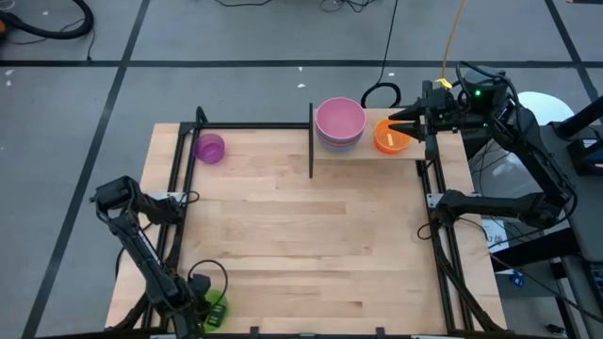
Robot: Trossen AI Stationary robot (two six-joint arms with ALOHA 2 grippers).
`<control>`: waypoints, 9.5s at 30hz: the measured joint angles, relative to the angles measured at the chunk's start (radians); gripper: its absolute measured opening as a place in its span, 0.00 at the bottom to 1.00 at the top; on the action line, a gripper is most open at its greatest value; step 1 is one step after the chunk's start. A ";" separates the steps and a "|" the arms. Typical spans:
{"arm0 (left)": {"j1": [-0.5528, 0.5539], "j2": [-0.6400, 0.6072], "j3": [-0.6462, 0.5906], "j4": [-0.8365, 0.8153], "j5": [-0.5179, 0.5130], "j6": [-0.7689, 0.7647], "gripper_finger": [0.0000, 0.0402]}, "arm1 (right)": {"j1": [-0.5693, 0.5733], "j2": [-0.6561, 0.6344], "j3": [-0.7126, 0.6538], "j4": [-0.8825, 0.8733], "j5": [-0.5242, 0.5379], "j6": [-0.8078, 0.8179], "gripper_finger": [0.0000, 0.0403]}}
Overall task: Place and stack bowls onto a shelf
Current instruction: Stack the green bowl on the shelf
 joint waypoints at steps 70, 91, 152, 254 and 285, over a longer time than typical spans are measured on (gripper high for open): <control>0.031 -0.087 -0.123 -0.062 0.022 0.236 0.15 | 0.024 0.106 0.000 0.000 0.000 -0.075 0.24; 0.097 -0.145 -0.179 -0.002 -0.054 0.371 0.02 | 0.024 0.105 0.000 0.000 0.000 -0.036 0.24; 1.372 0.352 1.298 0.140 -0.221 2.201 0.01 | 0.023 -0.115 0.001 -0.168 0.389 -0.101 0.24; 1.262 0.423 1.295 0.484 -0.701 2.680 0.31 | 0.020 -0.040 -0.605 1.036 0.734 -0.228 0.00; 1.121 0.342 1.296 0.397 -0.643 2.888 0.31 | 0.018 -0.185 -0.449 0.504 0.709 -0.235 0.00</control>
